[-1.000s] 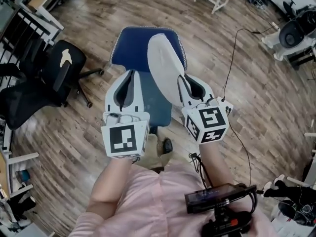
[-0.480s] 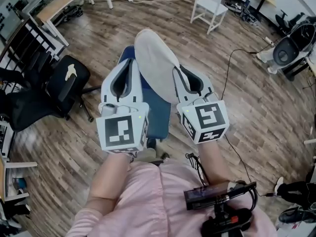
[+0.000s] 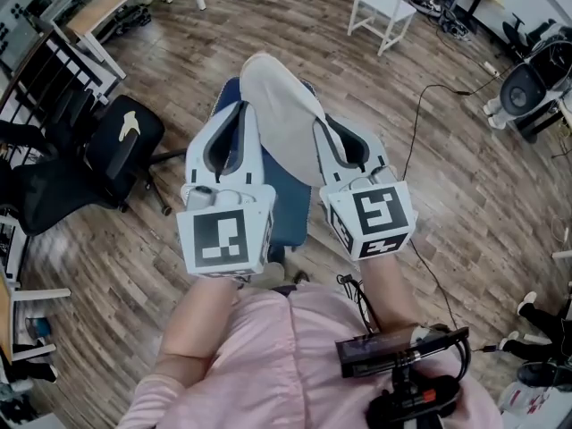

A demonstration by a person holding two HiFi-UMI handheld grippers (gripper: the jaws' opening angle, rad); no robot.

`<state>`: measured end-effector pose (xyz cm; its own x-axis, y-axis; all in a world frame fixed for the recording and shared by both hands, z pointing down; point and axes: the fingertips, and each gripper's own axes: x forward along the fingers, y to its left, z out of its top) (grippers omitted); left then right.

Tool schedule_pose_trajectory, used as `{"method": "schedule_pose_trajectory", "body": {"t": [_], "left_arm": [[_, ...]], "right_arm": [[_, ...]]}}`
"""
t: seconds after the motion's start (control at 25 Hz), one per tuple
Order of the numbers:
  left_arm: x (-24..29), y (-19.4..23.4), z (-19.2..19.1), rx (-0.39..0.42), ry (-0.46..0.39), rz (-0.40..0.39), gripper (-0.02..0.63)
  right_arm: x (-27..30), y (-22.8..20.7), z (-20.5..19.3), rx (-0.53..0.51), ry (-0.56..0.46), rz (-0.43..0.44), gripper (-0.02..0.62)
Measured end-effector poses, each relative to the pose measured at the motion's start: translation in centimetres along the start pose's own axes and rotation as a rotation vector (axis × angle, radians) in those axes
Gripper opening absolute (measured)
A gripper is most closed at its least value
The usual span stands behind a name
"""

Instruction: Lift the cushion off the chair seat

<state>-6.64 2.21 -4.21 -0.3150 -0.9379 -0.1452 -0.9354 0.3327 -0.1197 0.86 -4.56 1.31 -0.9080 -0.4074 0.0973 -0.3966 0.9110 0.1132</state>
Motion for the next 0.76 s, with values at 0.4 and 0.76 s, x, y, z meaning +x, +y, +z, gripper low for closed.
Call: {"method": "schedule_pose_trajectory", "body": {"t": [0.4, 0.76], "left_arm": [[0.6, -0.2, -0.2, -0.018, 0.011, -0.002, 0.014], [1.1, -0.7, -0.7, -0.030, 0.019, -0.010, 0.014]], "right_arm": [[0.4, -0.3, 0.1, 0.003, -0.006, -0.001, 0.026], [0.6, -0.8, 0.0, 0.000, -0.015, -0.012, 0.026]]}}
